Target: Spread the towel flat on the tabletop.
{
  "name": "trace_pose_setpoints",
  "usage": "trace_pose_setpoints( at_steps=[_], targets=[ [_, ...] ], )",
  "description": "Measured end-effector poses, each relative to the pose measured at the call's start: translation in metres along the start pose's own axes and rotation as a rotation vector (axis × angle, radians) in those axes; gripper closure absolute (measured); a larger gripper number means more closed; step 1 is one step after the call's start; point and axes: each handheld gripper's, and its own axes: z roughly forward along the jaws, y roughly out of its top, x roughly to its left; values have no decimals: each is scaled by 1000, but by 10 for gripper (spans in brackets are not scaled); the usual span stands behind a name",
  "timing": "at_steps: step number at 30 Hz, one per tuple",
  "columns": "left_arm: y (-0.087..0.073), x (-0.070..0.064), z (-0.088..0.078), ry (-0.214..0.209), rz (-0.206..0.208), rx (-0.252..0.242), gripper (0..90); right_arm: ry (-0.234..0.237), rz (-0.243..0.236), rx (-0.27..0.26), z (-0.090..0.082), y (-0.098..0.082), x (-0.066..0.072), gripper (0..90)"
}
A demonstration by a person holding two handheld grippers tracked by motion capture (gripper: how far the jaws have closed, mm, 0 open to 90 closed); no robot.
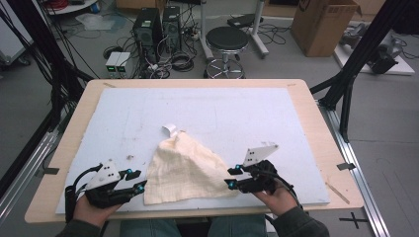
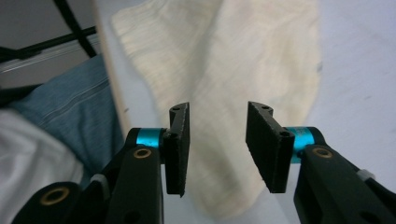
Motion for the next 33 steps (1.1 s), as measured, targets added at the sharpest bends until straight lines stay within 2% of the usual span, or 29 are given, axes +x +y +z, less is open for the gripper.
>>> trace_pose_setpoints(
  at_steps=[5,7,11,13,16,20,23,25,26,29,30,31,33],
  targets=[
    [10,11,27,1,-19,-11,571,-56,-1,-23,16,24,-22,590],
    [14,16,40,0,-26,-2,575,-76,6,-17,27,33,-34,593],
    [16,24,61,24,-28,21,577,-94,41,4,51,46,-56,592],
    [15,28,67,21,-18,50,591,-79,64,7,64,48,-65,593],
    [13,32,74,8,-13,108,682,-73,80,46,82,48,-72,603],
    [10,32,82,-4,-1,158,747,-69,70,104,101,47,-74,648],
    [9,31,86,-13,9,190,751,-83,69,138,107,46,-74,734],
    [8,30,89,-14,20,213,751,-94,61,141,107,46,-74,837],
    [8,30,90,-14,20,219,751,-80,67,147,107,46,-74,862],
    [8,29,89,-13,20,219,756,-84,78,155,104,46,-74,880],
    [7,28,89,-11,11,213,757,-99,81,157,101,45,-74,880],
    [6,28,89,-13,16,214,757,-118,87,157,95,45,-74,880],
    [4,28,87,-16,-2,196,758,-131,100,131,79,43,-74,880]
  ],
)
